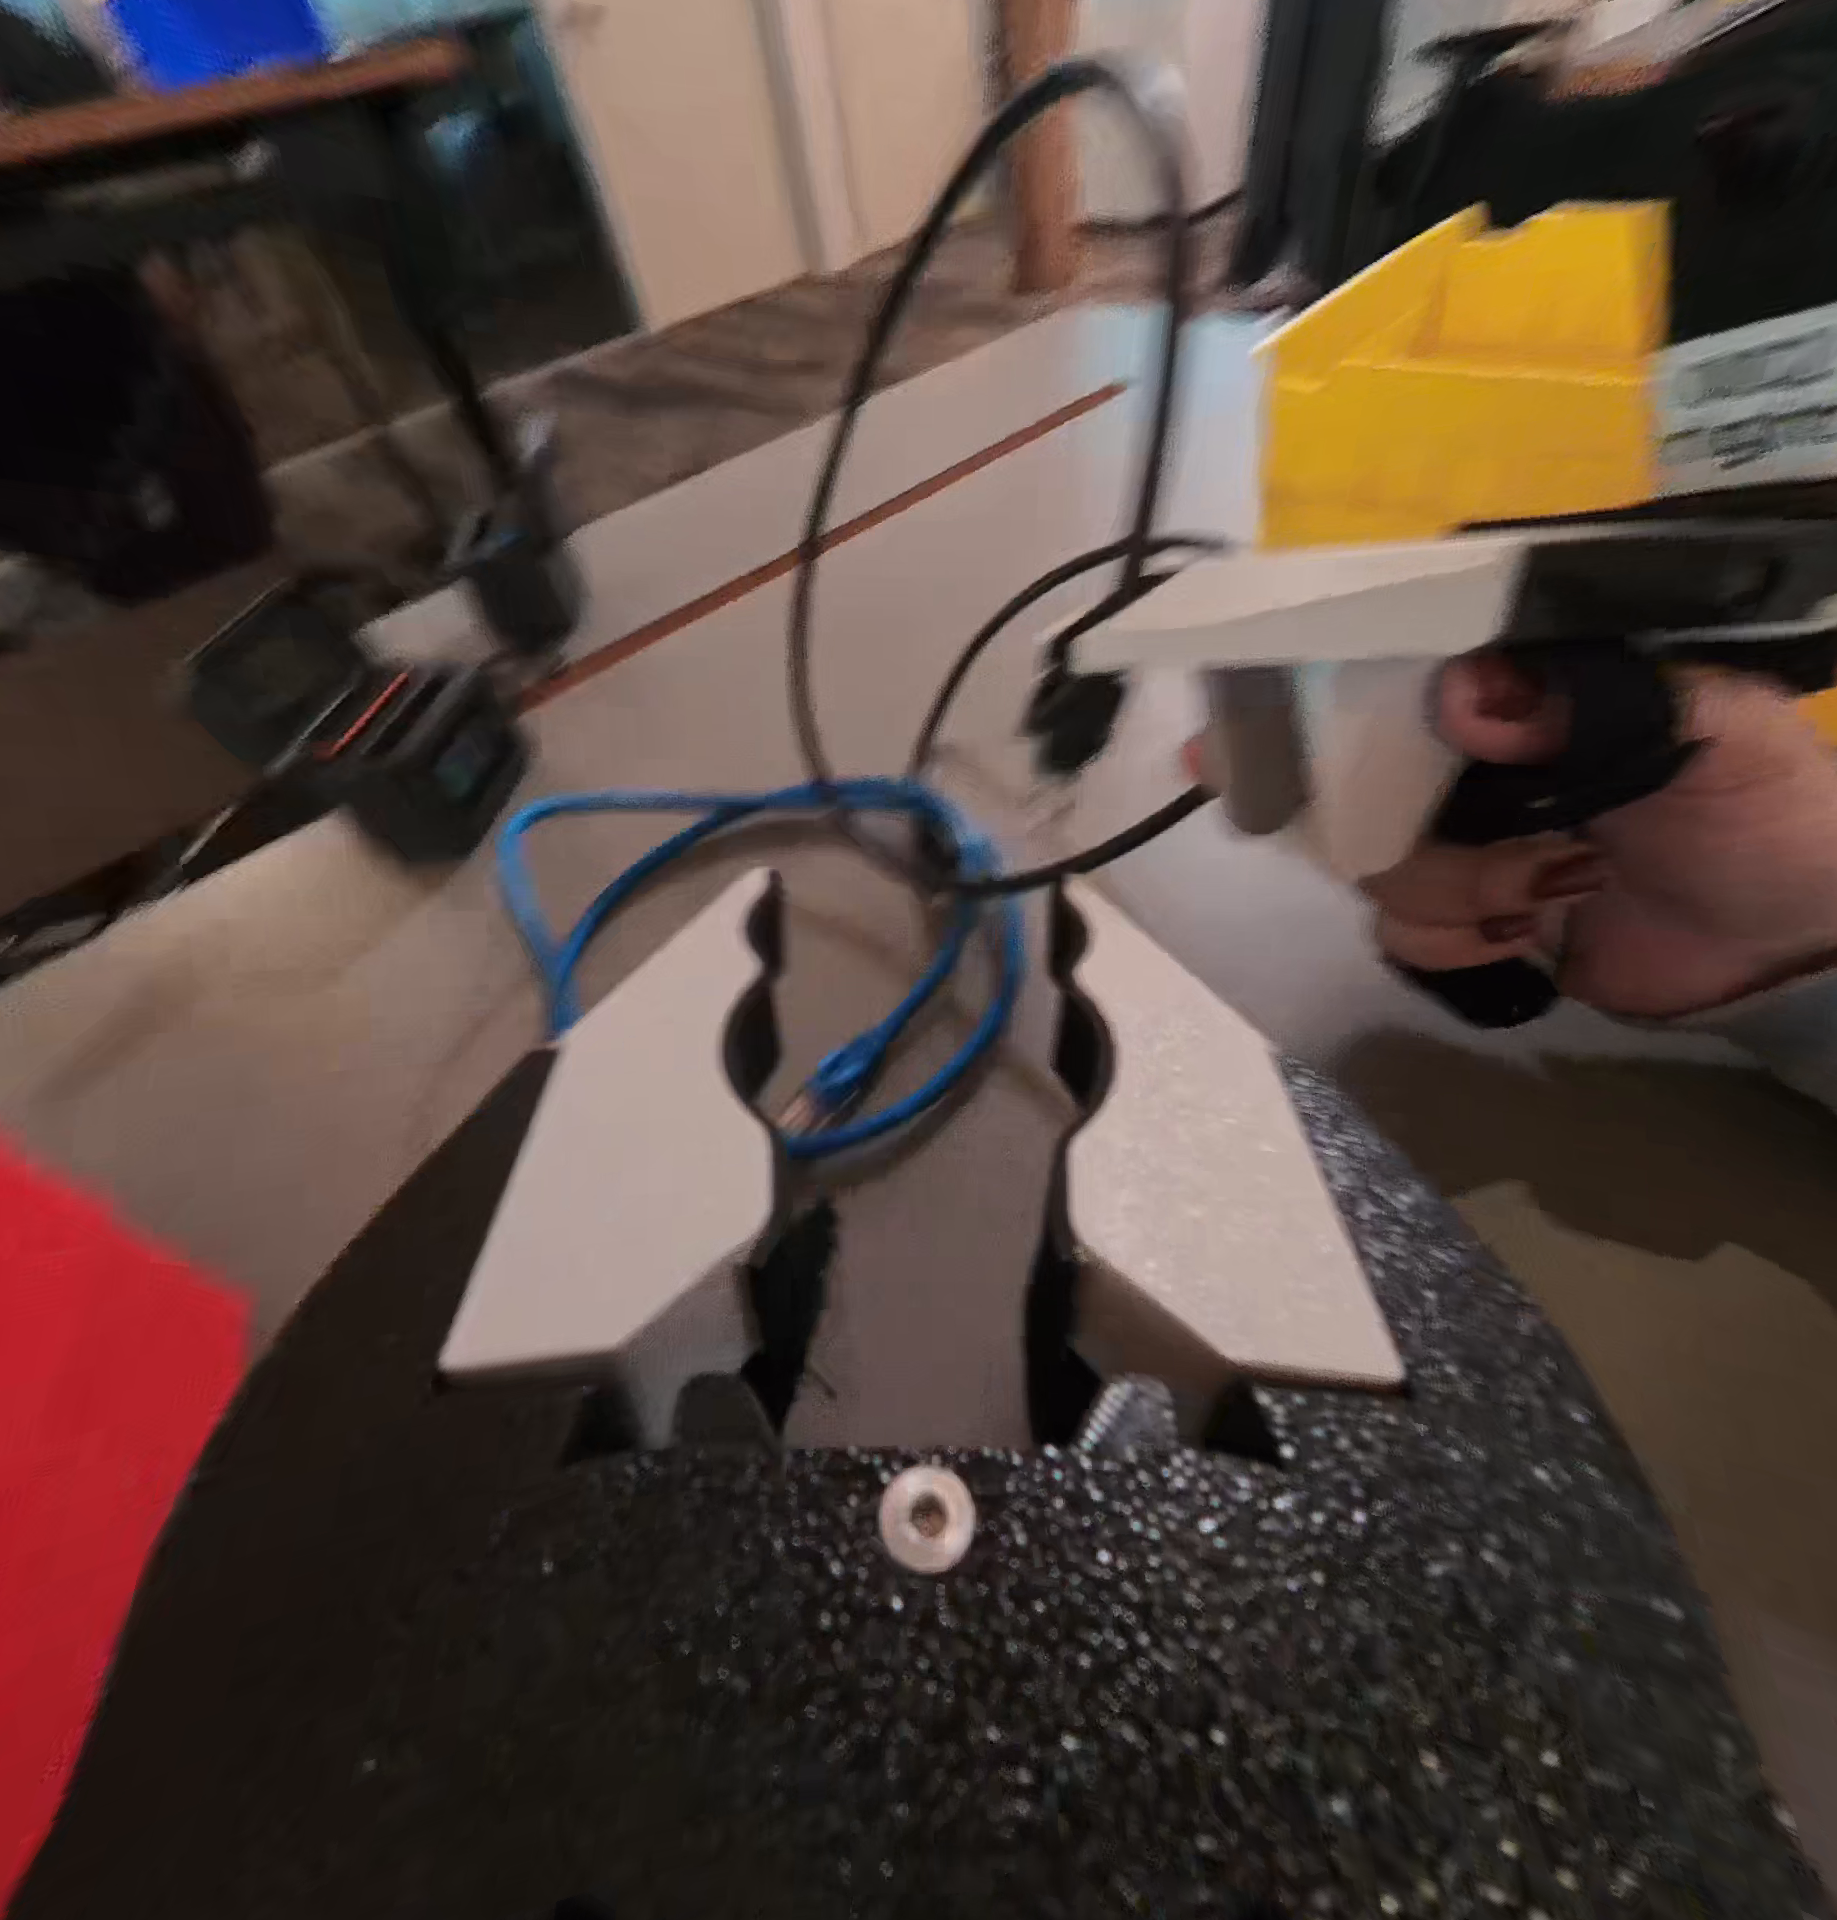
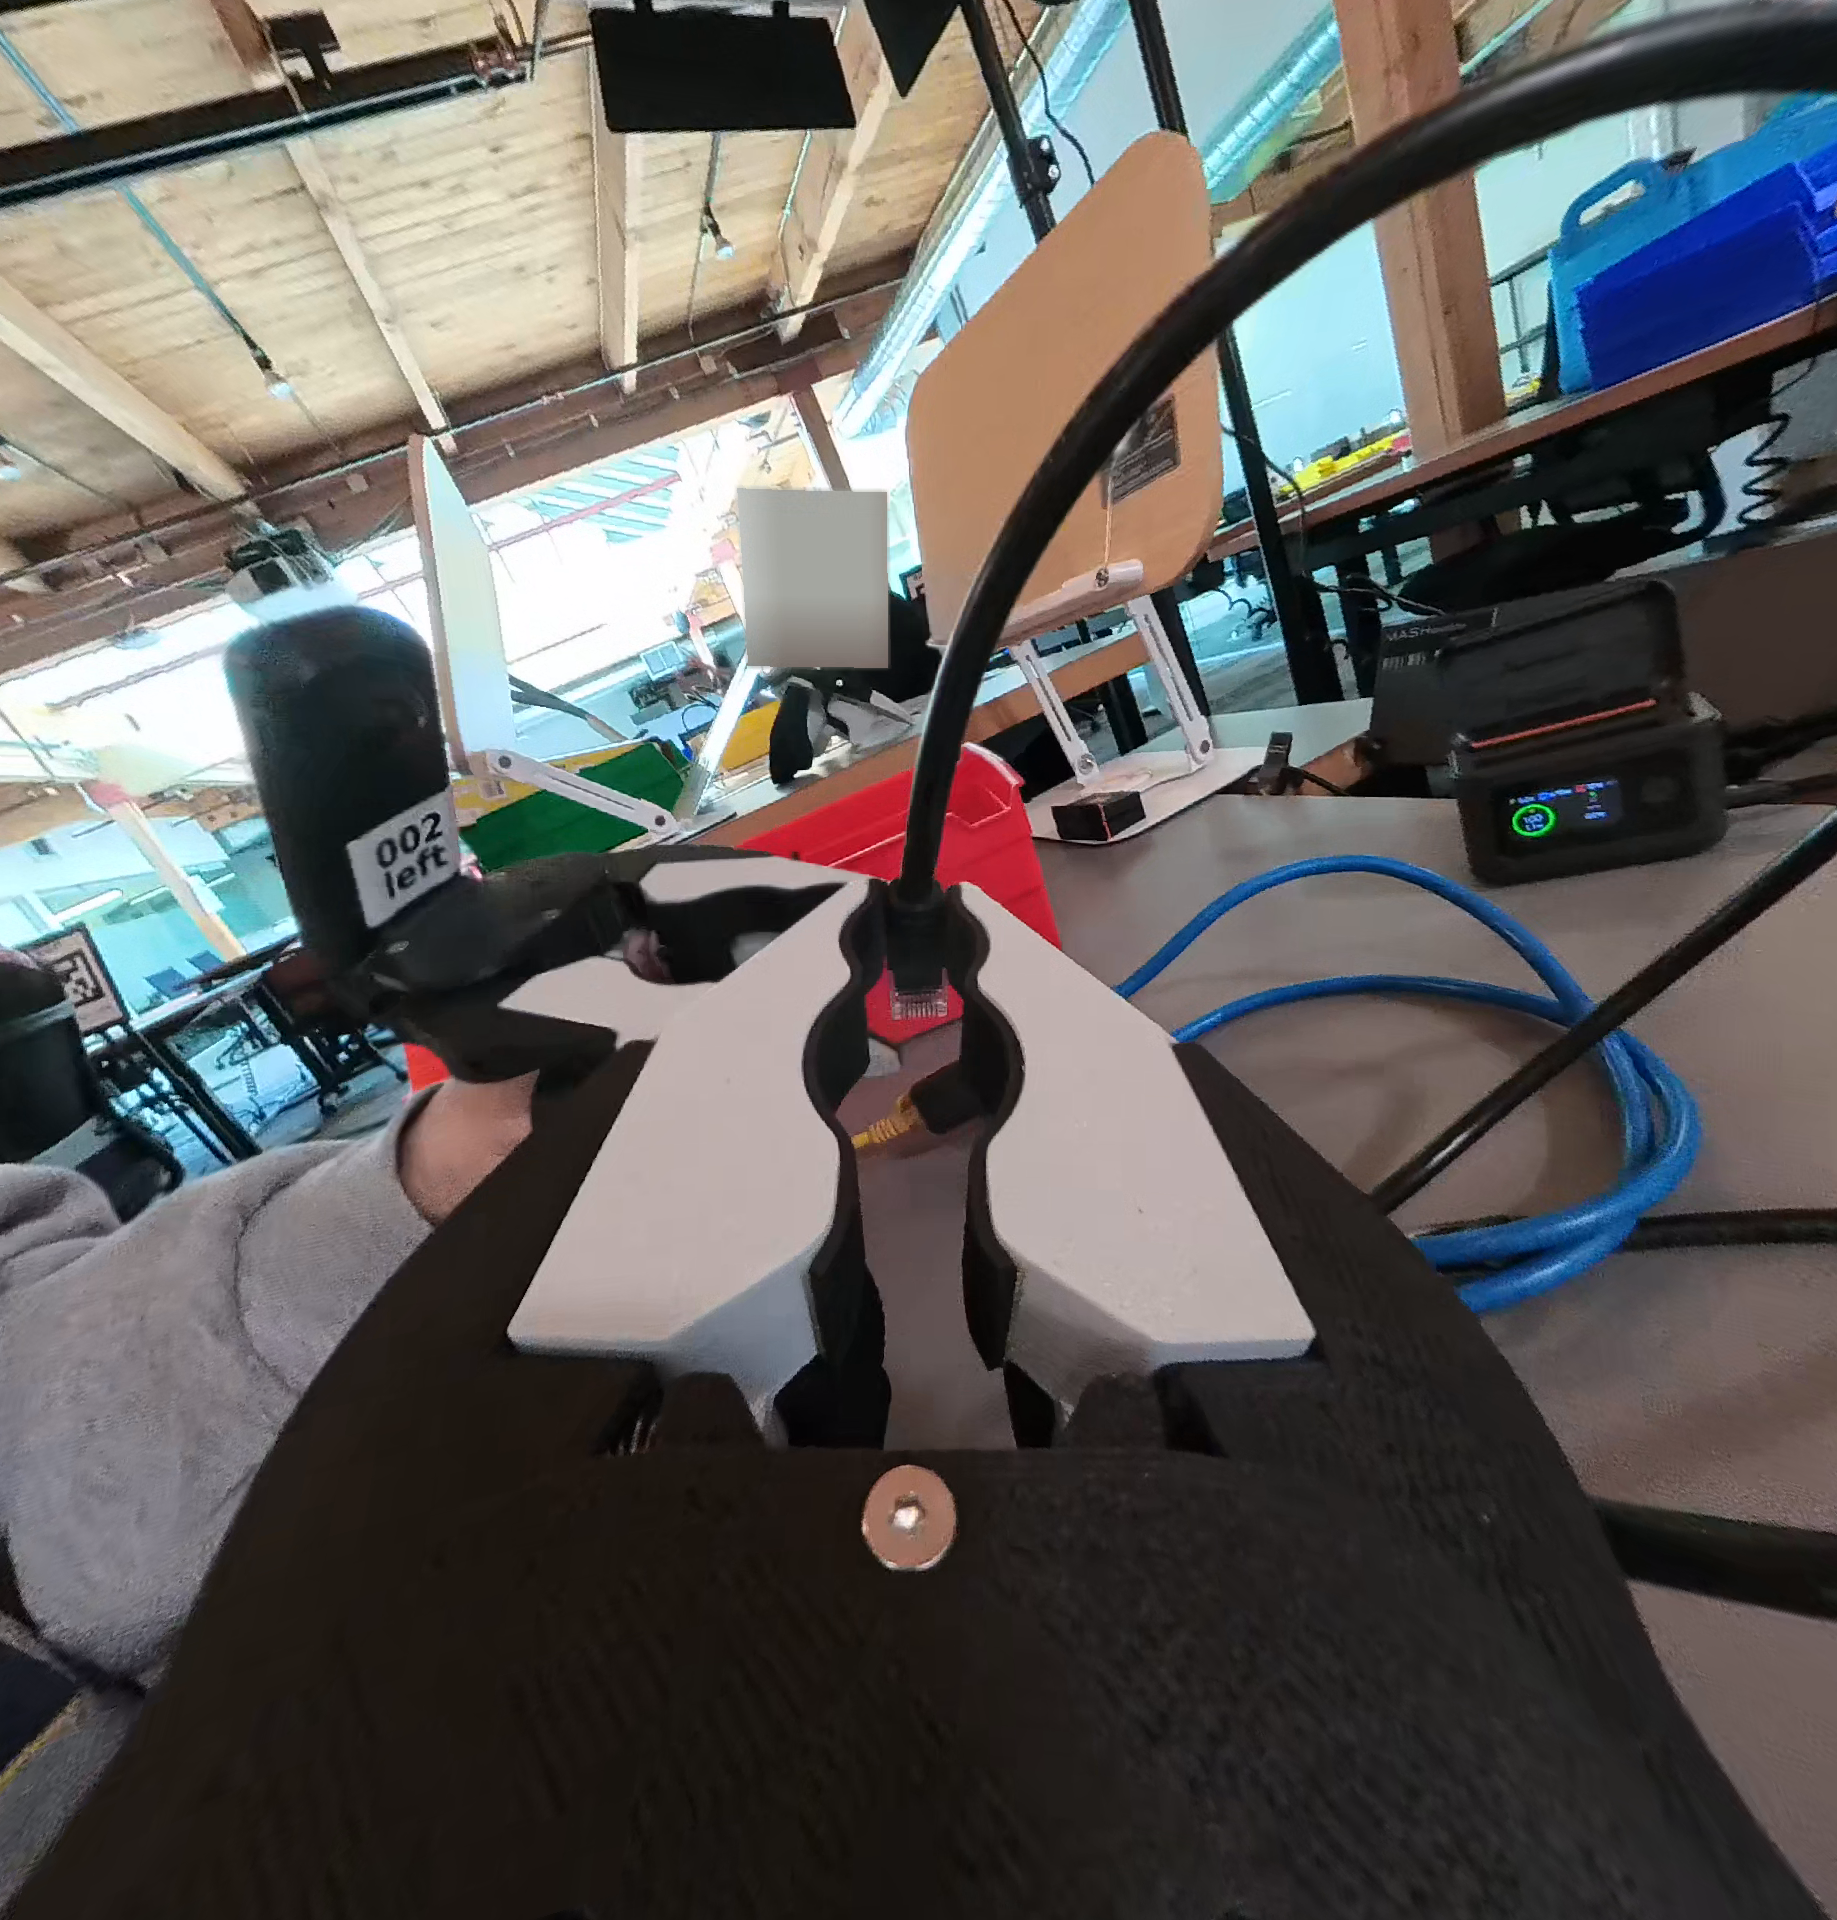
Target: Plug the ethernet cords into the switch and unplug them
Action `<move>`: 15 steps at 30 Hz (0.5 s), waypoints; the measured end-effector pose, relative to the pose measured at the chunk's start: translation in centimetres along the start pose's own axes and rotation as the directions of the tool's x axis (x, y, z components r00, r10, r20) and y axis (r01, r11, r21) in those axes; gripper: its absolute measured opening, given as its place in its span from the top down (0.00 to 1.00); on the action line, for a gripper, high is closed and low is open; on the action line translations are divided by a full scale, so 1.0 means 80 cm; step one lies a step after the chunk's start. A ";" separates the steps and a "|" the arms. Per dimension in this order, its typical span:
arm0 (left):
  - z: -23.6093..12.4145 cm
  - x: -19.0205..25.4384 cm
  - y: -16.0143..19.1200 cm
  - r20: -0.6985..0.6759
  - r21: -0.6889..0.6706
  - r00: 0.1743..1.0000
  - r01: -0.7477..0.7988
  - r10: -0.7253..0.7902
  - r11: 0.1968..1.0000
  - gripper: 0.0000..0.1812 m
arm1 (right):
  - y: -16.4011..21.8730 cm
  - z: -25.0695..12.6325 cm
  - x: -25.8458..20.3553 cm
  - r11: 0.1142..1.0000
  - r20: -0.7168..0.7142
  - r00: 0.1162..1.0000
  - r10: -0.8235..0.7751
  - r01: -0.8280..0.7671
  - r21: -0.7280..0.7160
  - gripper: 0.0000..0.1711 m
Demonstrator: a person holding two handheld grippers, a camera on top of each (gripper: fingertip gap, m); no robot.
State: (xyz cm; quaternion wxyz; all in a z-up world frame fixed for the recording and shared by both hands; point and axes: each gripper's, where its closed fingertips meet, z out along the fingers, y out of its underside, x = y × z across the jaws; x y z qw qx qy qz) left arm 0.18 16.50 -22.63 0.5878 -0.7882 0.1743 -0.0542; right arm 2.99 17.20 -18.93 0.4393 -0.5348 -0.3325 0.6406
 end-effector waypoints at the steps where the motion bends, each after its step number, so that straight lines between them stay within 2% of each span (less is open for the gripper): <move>1: -0.008 -0.021 0.015 0.080 -0.060 0.997 0.023 -0.018 0.998 0.64 | -0.002 -0.001 0.002 1.000 -0.003 1.000 0.011 -0.011 0.008 0.95; 3: -0.021 -0.051 0.047 0.177 -0.175 0.982 0.091 -0.059 0.980 0.52 | -0.005 -0.003 0.007 0.999 -0.009 0.999 0.032 -0.032 0.020 0.95; 6: -0.029 -0.072 0.091 0.231 -0.318 0.967 0.180 -0.108 0.931 0.45 | -0.005 -0.003 0.008 0.999 -0.008 0.999 0.040 -0.040 0.022 0.95; 8: -0.026 -0.078 0.109 0.239 -0.364 0.962 0.215 -0.133 0.906 0.46 | -0.002 -0.002 0.007 0.999 -0.010 0.999 0.030 -0.030 0.012 0.95; 10: -0.019 -0.083 0.119 0.240 -0.382 0.962 0.216 -0.130 0.898 0.52 | 0.000 -0.001 0.008 1.000 -0.017 1.000 0.018 -0.018 0.004 0.95; 13: -0.011 -0.090 0.126 0.263 -0.417 0.965 0.113 0.000 0.902 0.59 | 0.003 -0.001 0.010 1.000 -0.033 0.999 -0.001 0.001 -0.001 0.95; 15: -0.006 -0.088 0.129 0.265 -0.458 0.960 0.039 0.095 0.888 0.59 | 0.003 0.000 0.009 1.000 -0.032 0.999 0.004 -0.004 0.000 0.95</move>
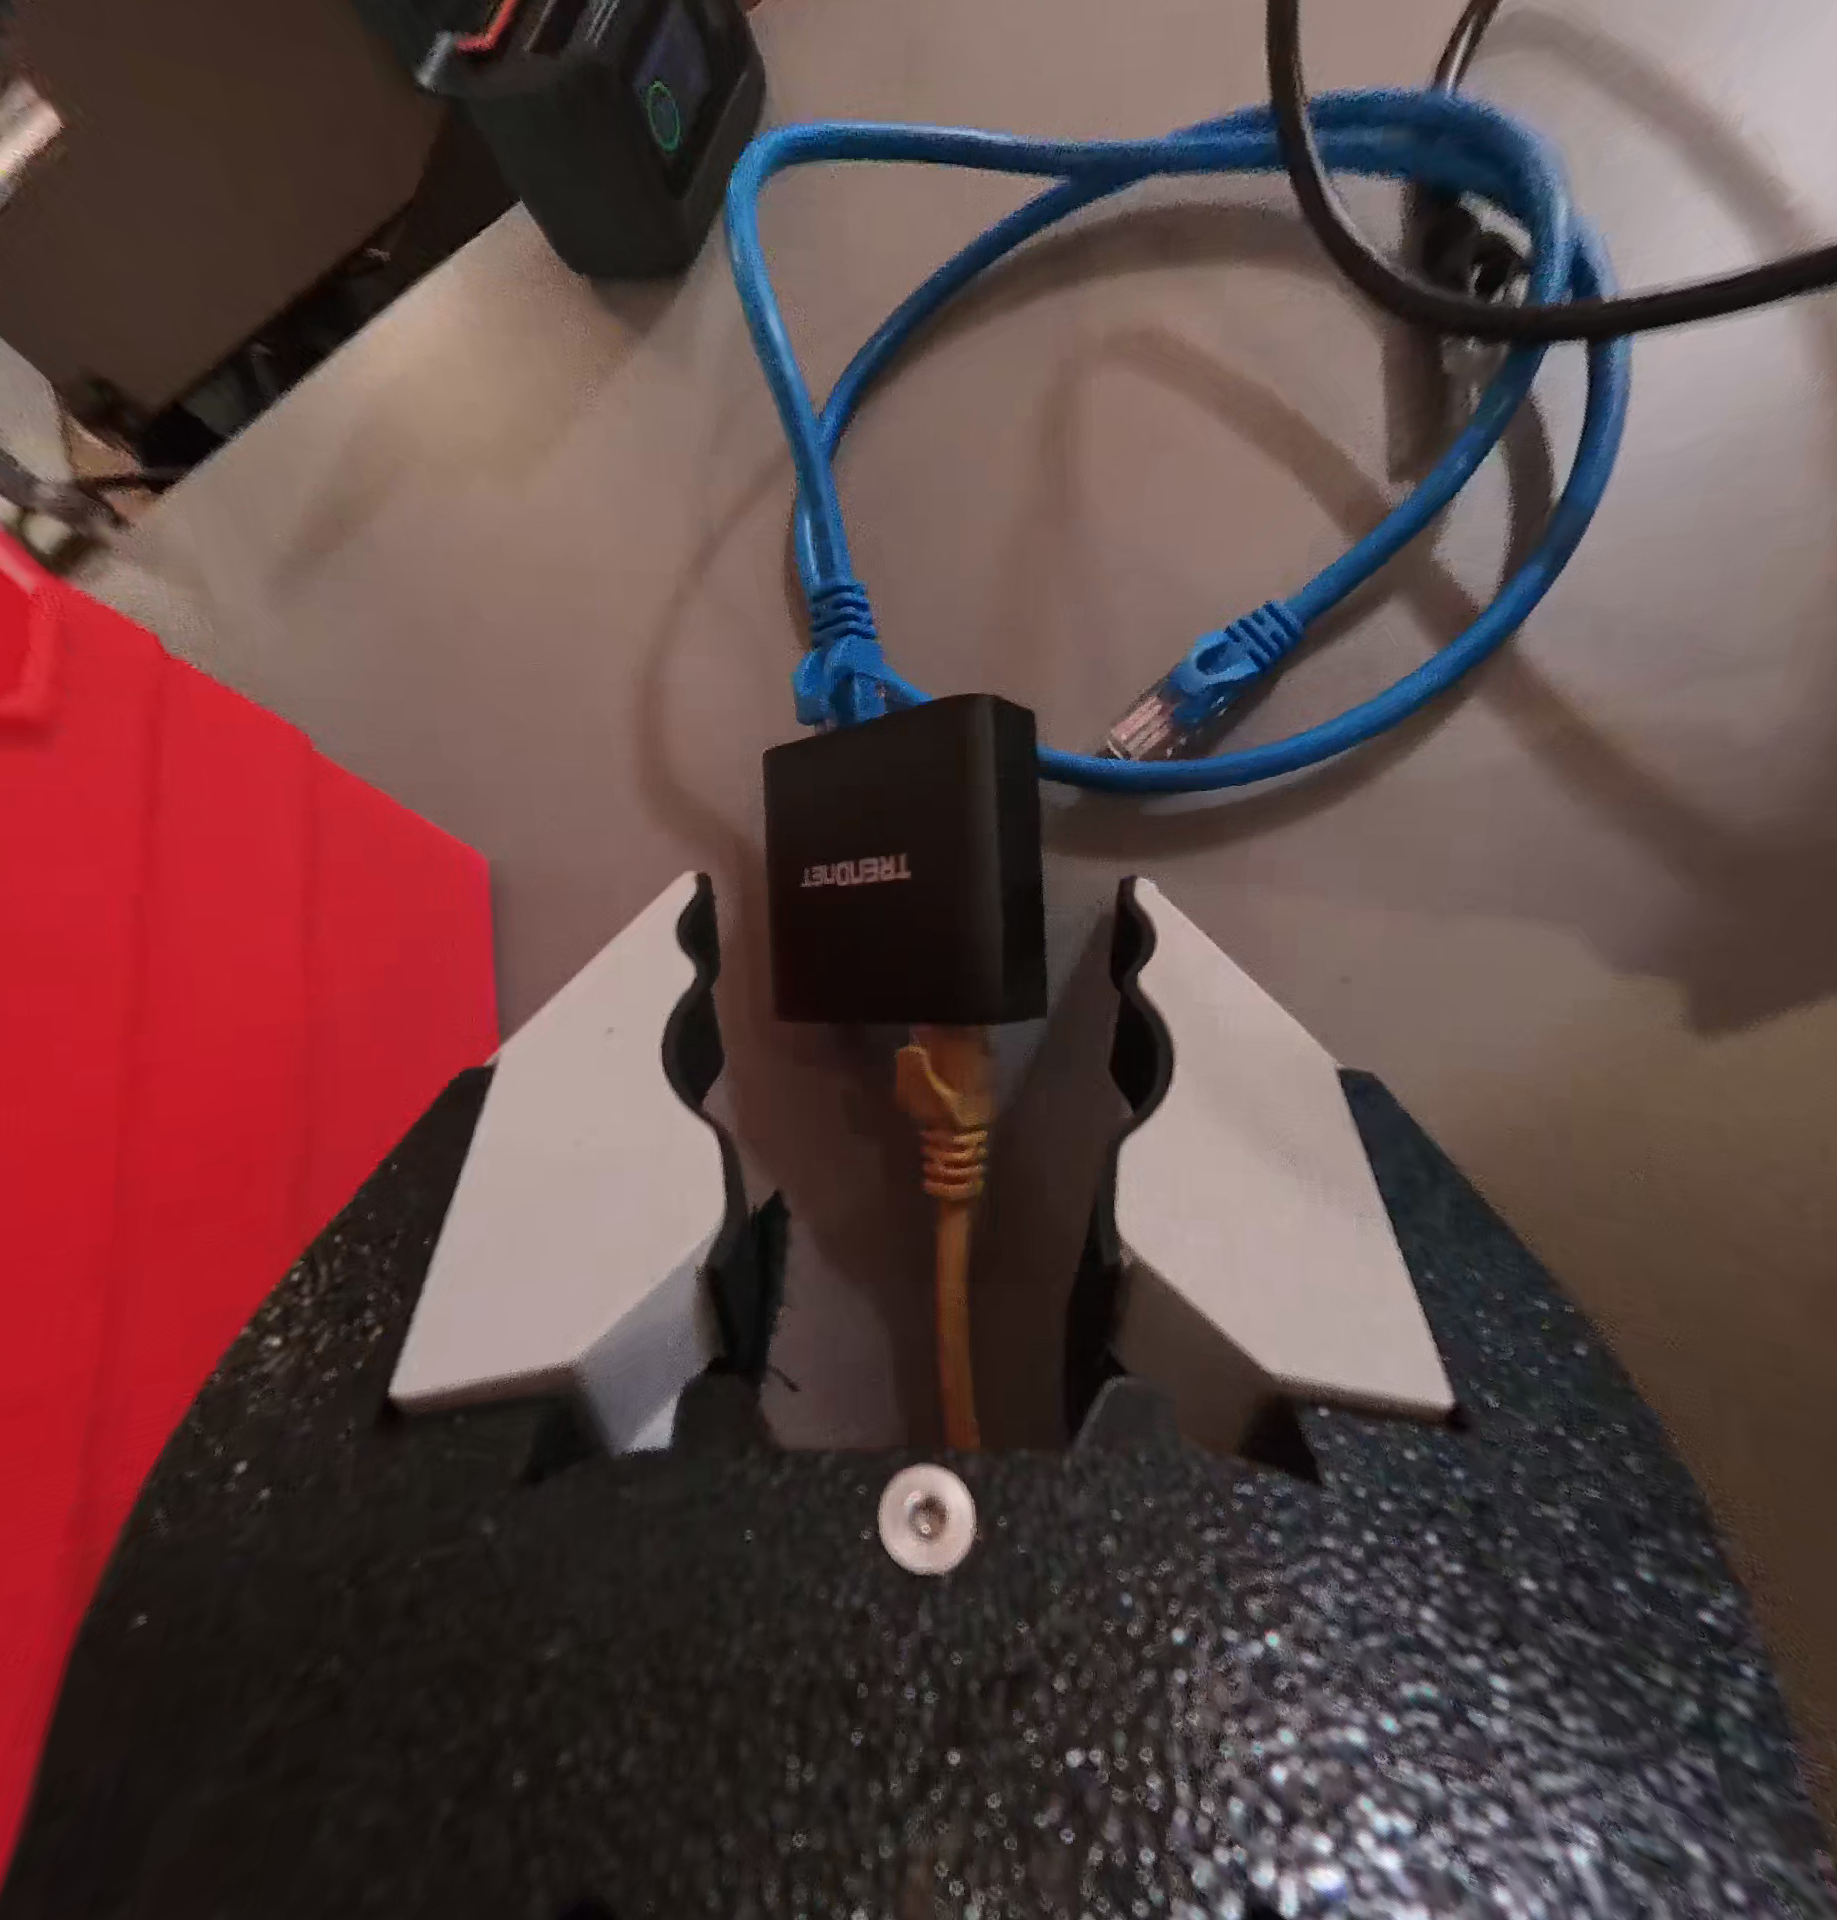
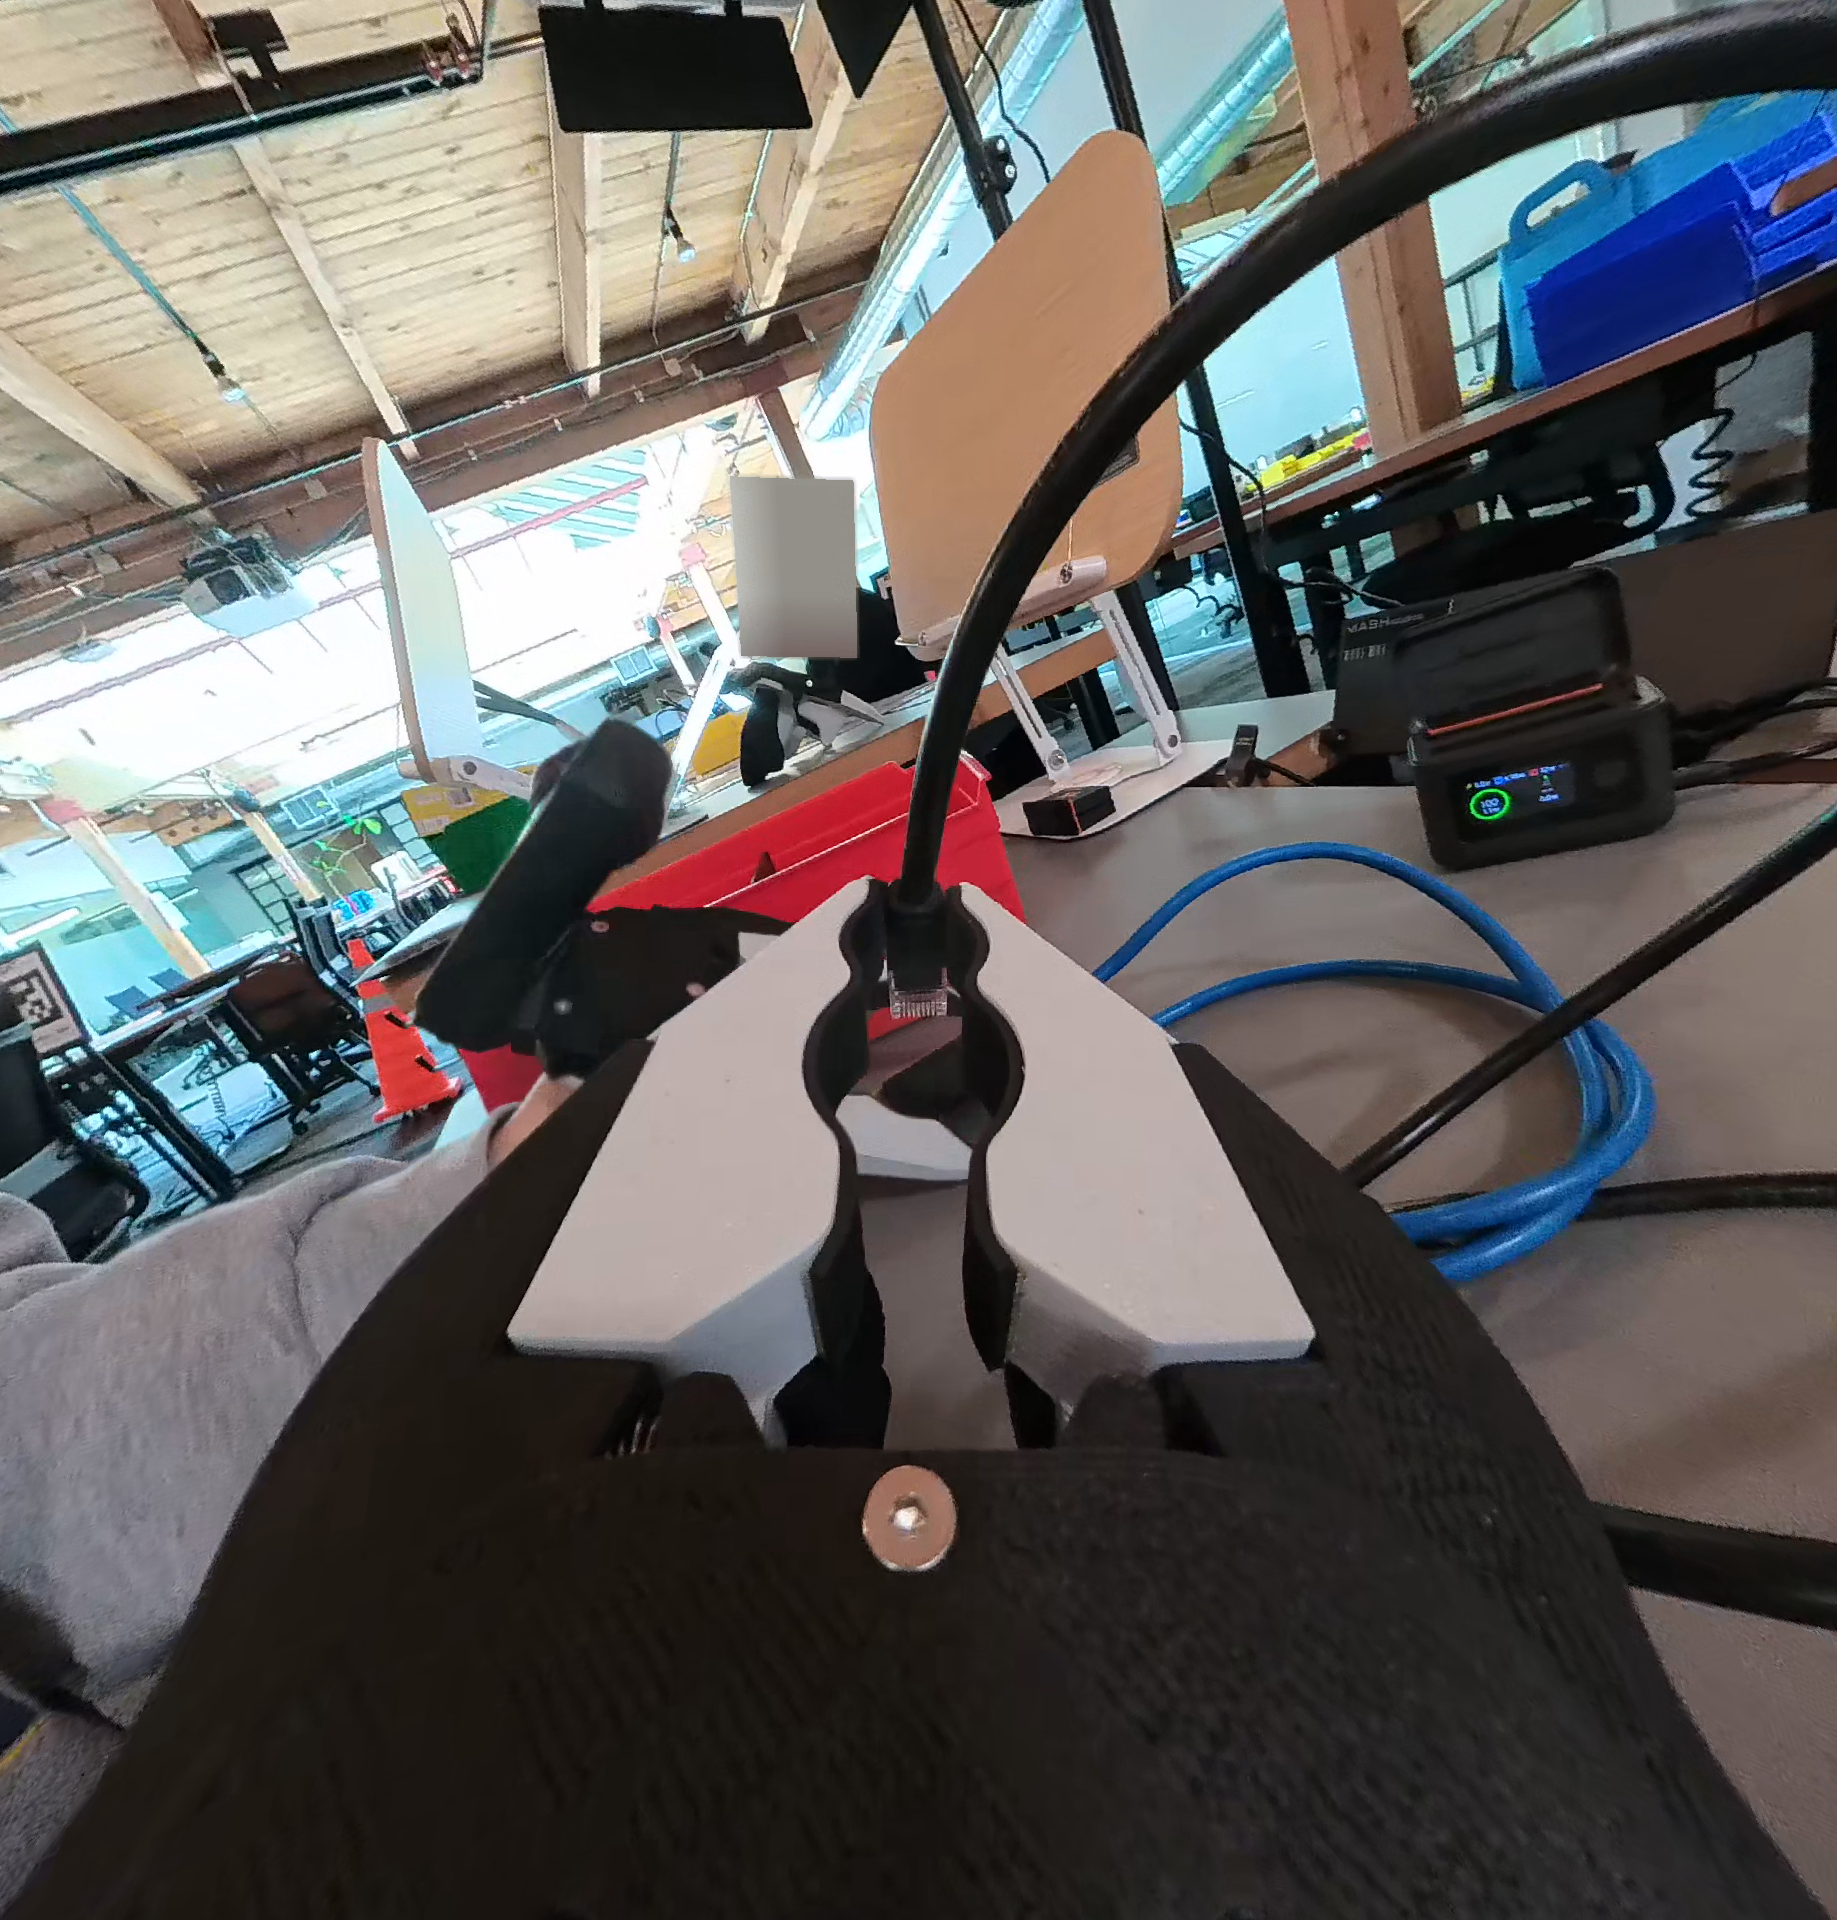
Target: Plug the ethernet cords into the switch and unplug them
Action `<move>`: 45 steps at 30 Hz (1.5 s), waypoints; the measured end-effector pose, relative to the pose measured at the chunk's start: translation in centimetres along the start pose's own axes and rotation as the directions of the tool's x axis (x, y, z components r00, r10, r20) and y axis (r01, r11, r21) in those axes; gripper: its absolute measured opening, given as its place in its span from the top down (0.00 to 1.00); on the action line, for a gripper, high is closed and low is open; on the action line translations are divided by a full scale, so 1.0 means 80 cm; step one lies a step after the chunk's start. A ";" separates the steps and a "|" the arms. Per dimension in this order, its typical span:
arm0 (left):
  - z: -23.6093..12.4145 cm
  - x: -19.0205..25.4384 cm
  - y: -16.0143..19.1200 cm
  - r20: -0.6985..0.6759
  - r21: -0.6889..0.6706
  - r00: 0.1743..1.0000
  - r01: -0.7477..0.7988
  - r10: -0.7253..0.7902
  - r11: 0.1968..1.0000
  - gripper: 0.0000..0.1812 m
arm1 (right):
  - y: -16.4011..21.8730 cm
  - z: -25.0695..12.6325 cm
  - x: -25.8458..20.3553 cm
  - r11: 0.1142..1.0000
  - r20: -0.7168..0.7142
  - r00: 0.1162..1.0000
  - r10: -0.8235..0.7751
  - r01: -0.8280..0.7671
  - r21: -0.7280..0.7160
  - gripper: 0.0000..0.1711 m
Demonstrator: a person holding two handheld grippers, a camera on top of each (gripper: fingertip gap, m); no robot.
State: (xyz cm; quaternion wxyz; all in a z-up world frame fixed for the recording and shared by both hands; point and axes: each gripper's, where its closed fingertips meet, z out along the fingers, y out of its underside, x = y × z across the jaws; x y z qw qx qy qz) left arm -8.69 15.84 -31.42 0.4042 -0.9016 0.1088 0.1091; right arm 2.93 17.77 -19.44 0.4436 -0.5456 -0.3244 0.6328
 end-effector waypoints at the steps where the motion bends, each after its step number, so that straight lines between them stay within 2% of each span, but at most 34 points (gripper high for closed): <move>1: 0.000 -0.001 -0.003 0.040 0.002 0.998 -0.054 0.054 0.999 0.60 | 0.000 0.000 0.000 1.000 0.001 1.000 0.002 -0.002 0.000 0.95; 4: 0.000 -0.007 -0.011 0.161 -0.031 0.960 -0.227 0.229 0.973 0.63 | 0.002 0.002 -0.002 1.000 0.010 1.000 0.007 -0.007 0.000 0.95; 7: 0.000 -0.016 -0.011 0.257 -0.104 0.887 -0.370 0.384 0.923 0.69 | 0.003 0.003 -0.005 1.000 0.017 1.000 0.010 -0.009 -0.003 0.94; 9: 0.003 -0.014 -0.006 0.266 -0.129 0.862 -0.412 0.432 0.902 0.81 | 0.004 0.003 -0.005 1.000 0.015 1.000 0.005 -0.005 -0.005 0.94; 11: 0.003 -0.017 -0.005 0.303 -0.127 0.833 -0.445 0.462 0.887 0.84 | 0.005 0.004 -0.004 1.000 0.009 1.000 -0.006 0.006 -0.006 0.95; 13: -0.001 -0.019 -0.009 0.319 -0.105 0.825 -0.457 0.466 0.883 0.87 | 0.005 0.004 -0.004 1.000 0.004 1.000 -0.014 0.014 -0.003 0.94; 16: -0.020 -0.012 -0.033 0.316 0.063 0.860 -0.440 0.400 0.896 0.88 | 0.002 0.005 -0.010 1.000 0.021 1.000 -0.014 0.014 0.015 0.94; 20: -0.054 0.023 -0.069 0.194 0.351 0.937 -0.344 0.291 0.871 0.88 | -0.012 0.003 -0.025 0.995 0.078 0.996 0.036 -0.043 0.093 0.94; 22: -0.064 0.034 -0.072 0.121 0.433 0.965 -0.261 0.231 0.863 0.88 | -0.016 0.003 -0.031 0.988 0.098 0.993 0.070 -0.083 0.130 0.94; 26: -0.076 0.053 -0.075 0.091 0.545 0.967 -0.250 0.240 0.800 0.88 | -0.005 0.010 -0.034 0.983 0.100 0.988 0.115 -0.128 0.133 0.94; 33: -0.095 0.072 -0.087 0.159 0.622 0.936 -0.343 0.315 0.704 0.88 | 0.003 0.017 -0.041 0.966 0.150 0.968 0.201 -0.221 0.131 0.94; 38: -0.109 0.075 -0.092 0.163 0.670 0.934 -0.342 0.319 0.659 0.88 | 0.005 0.017 -0.043 0.965 0.183 0.959 0.217 -0.239 0.108 0.95; 45: -0.118 0.078 -0.089 0.122 0.717 0.928 -0.328 0.352 0.616 0.88 | 0.012 0.017 -0.043 0.879 0.307 0.837 0.453 -0.476 0.001 0.94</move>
